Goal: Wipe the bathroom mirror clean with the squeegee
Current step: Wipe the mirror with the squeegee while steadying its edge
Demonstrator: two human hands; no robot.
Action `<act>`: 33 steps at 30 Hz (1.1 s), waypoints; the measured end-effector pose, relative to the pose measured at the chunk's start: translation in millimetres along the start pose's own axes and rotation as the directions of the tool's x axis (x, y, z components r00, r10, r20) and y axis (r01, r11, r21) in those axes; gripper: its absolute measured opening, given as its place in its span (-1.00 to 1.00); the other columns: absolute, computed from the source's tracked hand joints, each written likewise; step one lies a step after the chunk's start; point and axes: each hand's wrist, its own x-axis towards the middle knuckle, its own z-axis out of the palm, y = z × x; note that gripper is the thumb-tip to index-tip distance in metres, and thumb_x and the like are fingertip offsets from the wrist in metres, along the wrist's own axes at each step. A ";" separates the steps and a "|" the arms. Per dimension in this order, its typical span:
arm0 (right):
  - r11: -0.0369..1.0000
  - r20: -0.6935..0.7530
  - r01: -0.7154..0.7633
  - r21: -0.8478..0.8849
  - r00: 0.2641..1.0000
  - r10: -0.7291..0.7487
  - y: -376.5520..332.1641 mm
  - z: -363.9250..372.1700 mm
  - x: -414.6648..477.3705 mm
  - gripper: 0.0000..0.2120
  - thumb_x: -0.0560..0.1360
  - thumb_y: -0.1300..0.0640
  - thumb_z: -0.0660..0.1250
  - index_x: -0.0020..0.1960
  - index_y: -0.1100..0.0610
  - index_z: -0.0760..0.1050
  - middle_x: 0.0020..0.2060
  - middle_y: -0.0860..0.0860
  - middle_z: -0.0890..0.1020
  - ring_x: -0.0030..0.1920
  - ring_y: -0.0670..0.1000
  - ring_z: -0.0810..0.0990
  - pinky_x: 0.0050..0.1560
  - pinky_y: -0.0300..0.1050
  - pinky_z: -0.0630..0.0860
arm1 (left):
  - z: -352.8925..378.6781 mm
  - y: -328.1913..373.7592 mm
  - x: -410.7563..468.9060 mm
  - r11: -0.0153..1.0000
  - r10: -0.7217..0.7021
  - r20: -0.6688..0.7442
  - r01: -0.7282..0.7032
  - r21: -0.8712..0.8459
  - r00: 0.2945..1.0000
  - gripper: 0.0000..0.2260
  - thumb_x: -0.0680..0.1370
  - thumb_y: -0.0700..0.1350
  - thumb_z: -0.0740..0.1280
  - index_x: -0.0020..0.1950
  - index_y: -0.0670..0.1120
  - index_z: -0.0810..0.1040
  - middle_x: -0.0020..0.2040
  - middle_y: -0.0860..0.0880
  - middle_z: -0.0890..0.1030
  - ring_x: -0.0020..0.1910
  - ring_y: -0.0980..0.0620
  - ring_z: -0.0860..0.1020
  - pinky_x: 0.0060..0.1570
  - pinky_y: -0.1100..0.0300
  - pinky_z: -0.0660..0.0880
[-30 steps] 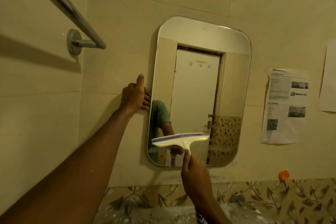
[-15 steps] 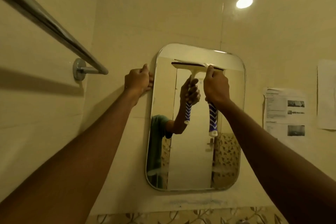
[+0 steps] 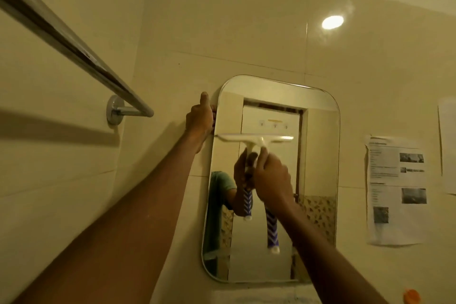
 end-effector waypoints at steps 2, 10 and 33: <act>0.999 0.029 0.014 -0.046 0.999 -0.013 2.4 -4.2 -8.9 -0.57 0.63 -0.17 -0.05 -0.23 -0.03 0.44 -0.41 -0.02 0.60 -0.47 -0.10 0.60 -0.47 -0.19 0.57 | 0.6 -0.1 -1.3 1.000 0.009 0.011 -0.009 0.003 1.000 -0.35 0.62 0.23 -0.11 0.04 -0.24 0.58 -0.03 -0.27 0.64 -0.03 -0.24 0.61 0.11 -0.16 0.53; 0.991 -0.153 0.086 -0.104 0.983 -0.102 -66.8 -60.3 139.0 -0.52 0.67 -0.07 -0.03 -0.29 0.11 0.43 -0.45 0.01 0.50 -0.51 -0.08 0.49 -0.44 -0.21 0.48 | 3.0 -4.9 -0.8 0.999 0.047 -0.057 -0.046 0.014 0.997 -0.38 0.63 0.20 -0.13 -0.01 -0.19 0.59 -0.06 -0.22 0.65 -0.08 -0.18 0.63 0.08 -0.10 0.56; 0.993 -0.138 0.043 -0.112 0.989 -0.058 21.4 -72.1 74.0 -0.55 0.68 -0.04 -0.01 -0.31 0.07 0.40 -0.58 -0.08 0.43 -0.67 -0.21 0.40 -0.66 -0.44 0.25 | 13.8 -23.7 2.1 0.928 0.267 -0.184 -0.201 0.313 0.946 -0.62 0.60 -0.12 0.09 -0.44 -0.11 0.29 -0.46 -0.03 0.37 -0.46 0.07 0.29 -0.46 0.19 0.19</act>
